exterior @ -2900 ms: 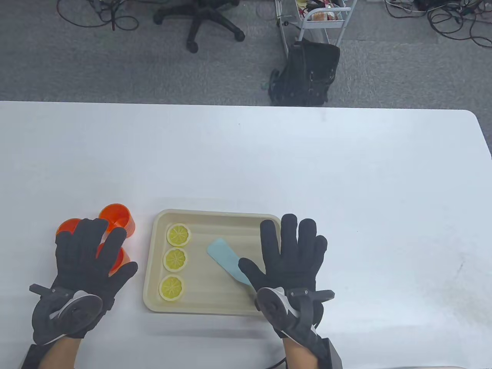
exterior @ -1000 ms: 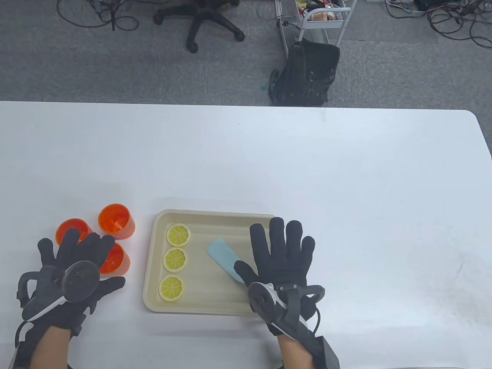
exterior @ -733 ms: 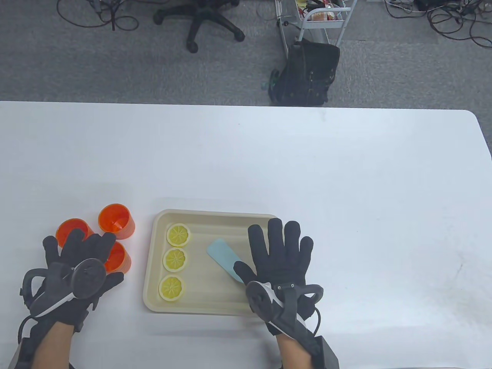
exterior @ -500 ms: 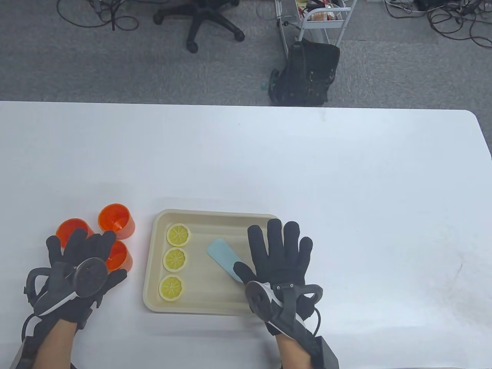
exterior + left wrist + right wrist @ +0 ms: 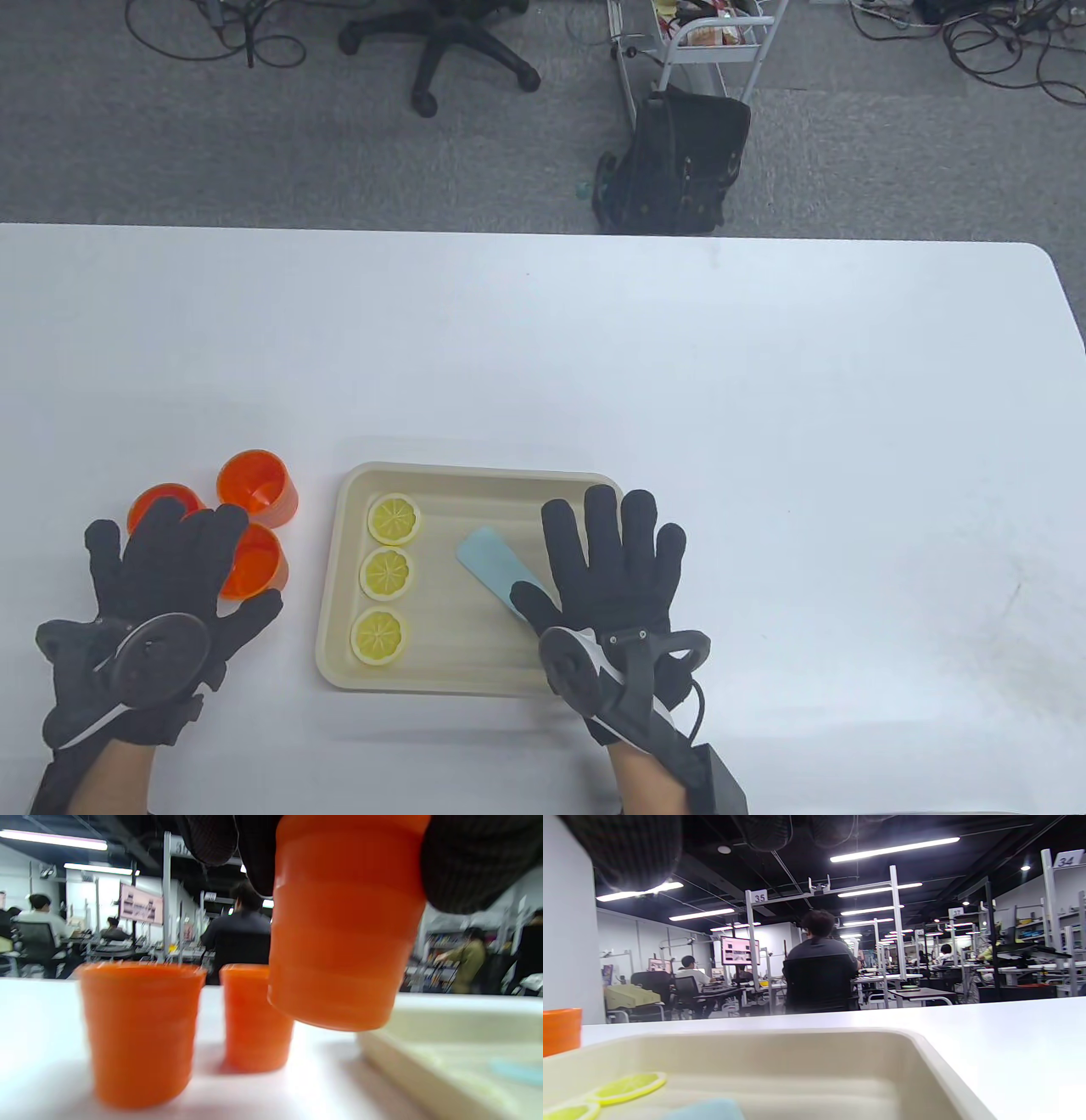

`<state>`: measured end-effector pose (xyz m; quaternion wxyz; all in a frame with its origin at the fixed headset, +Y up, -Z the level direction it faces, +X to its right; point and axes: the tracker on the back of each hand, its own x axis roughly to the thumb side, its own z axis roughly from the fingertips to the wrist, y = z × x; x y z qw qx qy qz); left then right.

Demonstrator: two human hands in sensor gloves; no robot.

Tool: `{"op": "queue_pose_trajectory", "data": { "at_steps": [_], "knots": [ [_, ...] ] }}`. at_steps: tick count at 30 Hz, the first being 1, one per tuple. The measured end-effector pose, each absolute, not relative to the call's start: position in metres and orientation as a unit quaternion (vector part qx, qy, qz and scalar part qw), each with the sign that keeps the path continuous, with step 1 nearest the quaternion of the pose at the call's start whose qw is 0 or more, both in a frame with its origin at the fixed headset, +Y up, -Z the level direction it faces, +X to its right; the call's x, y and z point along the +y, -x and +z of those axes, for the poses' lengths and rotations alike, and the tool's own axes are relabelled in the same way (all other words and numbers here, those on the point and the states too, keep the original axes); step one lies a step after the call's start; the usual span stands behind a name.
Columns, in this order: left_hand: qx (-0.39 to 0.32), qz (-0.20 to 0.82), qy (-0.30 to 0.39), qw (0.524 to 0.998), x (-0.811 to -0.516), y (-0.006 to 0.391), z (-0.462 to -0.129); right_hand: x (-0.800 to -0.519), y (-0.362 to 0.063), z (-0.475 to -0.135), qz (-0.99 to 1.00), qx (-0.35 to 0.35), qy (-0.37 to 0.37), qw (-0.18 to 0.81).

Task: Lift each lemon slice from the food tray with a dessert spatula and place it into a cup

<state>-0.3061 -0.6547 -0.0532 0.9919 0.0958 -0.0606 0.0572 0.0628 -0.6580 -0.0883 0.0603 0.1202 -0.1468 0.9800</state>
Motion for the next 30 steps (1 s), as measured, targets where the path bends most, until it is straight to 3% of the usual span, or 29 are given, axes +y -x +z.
{"op": "queue_pose_trajectory", "data": {
  "at_steps": [7,13,19,30],
  "knots": [
    [-0.178,0.187,-0.105,0.960,-0.656,0.277,-0.049,-0.656,-0.035,-0.072,0.960,-0.132,-0.212,0.129],
    [-0.223,0.202,-0.106,0.948,-0.664,0.254,-0.046,-0.662,-0.015,-0.062,0.940,-0.100,-0.289,0.150],
    [-0.289,0.206,-0.065,0.933,-0.668,0.231,-0.042,-0.668,0.006,-0.052,0.916,-0.077,-0.362,0.156],
    [-0.306,0.202,-0.055,0.928,-0.669,0.222,-0.041,-0.674,0.017,-0.046,0.909,-0.089,-0.383,0.140]
  ]
}}
